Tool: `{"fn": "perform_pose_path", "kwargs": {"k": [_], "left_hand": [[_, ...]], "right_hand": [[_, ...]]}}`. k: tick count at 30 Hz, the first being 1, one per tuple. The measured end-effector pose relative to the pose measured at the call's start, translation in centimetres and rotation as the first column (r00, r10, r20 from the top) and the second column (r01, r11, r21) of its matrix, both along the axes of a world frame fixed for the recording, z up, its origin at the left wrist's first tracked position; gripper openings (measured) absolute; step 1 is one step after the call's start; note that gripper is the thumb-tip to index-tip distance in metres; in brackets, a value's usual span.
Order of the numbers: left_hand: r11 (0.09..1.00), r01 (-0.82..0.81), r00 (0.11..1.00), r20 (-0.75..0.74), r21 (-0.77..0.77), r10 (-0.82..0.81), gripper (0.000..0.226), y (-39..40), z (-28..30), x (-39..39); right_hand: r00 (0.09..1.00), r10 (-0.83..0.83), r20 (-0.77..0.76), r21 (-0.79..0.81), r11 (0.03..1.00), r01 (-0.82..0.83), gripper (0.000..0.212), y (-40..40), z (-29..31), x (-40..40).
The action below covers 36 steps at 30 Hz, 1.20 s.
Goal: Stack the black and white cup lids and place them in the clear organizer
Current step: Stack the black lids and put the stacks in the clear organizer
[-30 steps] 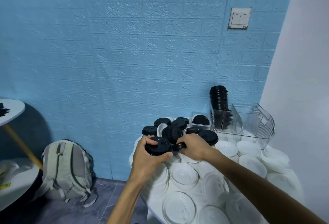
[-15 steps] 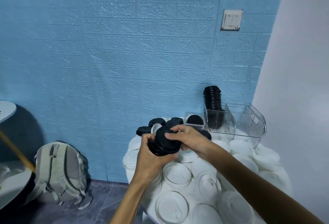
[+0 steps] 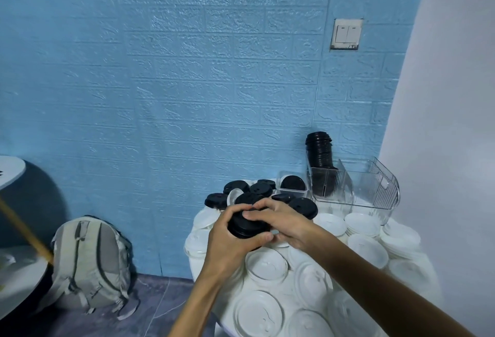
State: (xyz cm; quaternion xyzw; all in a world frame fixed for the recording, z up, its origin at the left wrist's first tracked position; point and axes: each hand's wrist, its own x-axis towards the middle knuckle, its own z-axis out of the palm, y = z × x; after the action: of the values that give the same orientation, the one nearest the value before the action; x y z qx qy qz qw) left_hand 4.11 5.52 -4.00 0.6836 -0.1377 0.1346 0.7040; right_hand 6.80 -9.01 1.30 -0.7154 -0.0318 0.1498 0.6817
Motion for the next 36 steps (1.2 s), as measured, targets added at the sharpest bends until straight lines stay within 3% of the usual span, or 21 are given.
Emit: {"fn": "perform_pose_path", "kwargs": {"k": [7, 10, 12, 14, 16, 18, 20, 26, 29, 33, 36], "left_hand": [[0.996, -0.081, 0.997, 0.007, 0.03, 0.081, 0.067, -1.1, -0.1, -0.4], [0.992, -0.111, 0.994, 0.027, 0.058, 0.11, 0.062, -1.1, -0.2, -0.3], [0.99, -0.138, 0.99, 0.018, 0.038, 0.137, 0.057, -0.9, -0.4, -0.1], [0.991, -0.135, 0.991, -0.021, 0.008, 0.136, 0.053, -0.6, -0.5, 0.0], [0.993, -0.114, 0.993, -0.035, -0.003, 0.114, 0.052, -0.3, -0.6, -0.1], [0.996, -0.091, 0.996, -0.025, -0.008, 0.091, 0.053, -0.2, -0.5, -0.1], [0.997, -0.075, 0.997, -0.022, -0.01, 0.075, 0.054, -0.4, -0.2, -0.3], [0.996, -0.085, 0.996, -0.02, 0.031, 0.085, 0.057, -0.8, -0.2, -0.1], [0.995, -0.094, 0.995, -0.018, 0.033, 0.094, 0.064, -0.9, -0.3, 0.1], [0.997, -0.077, 0.996, -0.042, -0.025, 0.076, 0.092, -1.6, -0.2, 0.4], [0.997, -0.064, 0.997, -0.049, -0.044, 0.062, 0.105, -1.9, -0.1, 0.4]], "right_hand": [[1.0, -0.026, -0.002, 0.035, 0.999, 0.026, 0.033, -0.2, -0.5, -0.1], [0.999, 0.043, -0.02, 0.04, 0.998, -0.042, 0.03, -1.1, -0.1, 0.0], [0.997, 0.004, 0.072, -0.102, 0.995, 0.003, 0.03, -2.7, 0.4, 0.9], [0.927, -0.141, 0.347, -0.362, 0.892, 0.271, 0.035, -5.3, 0.4, 2.8], [0.838, -0.129, 0.531, -0.575, 0.671, 0.468, 0.047, -7.6, 0.1, 4.3], [0.879, -0.045, 0.475, -0.761, 0.48, 0.436, 0.067, -8.9, -0.8, 5.3], [0.909, -0.01, 0.416, -0.837, 0.388, 0.387, 0.074, -9.6, -1.9, 5.9], [0.883, -0.029, 0.468, -0.775, 0.468, 0.425, 0.052, -9.8, -1.9, 5.8], [0.834, -0.043, 0.55, -0.651, 0.603, 0.461, 0.048, -8.5, 0.0, 4.5], [0.868, 0.037, 0.496, -0.423, 0.883, 0.204, 0.041, -4.3, 1.8, 1.0], [0.858, 0.189, 0.478, -0.418, 0.908, 0.033, 0.041, -2.3, 1.7, -0.6]]}}
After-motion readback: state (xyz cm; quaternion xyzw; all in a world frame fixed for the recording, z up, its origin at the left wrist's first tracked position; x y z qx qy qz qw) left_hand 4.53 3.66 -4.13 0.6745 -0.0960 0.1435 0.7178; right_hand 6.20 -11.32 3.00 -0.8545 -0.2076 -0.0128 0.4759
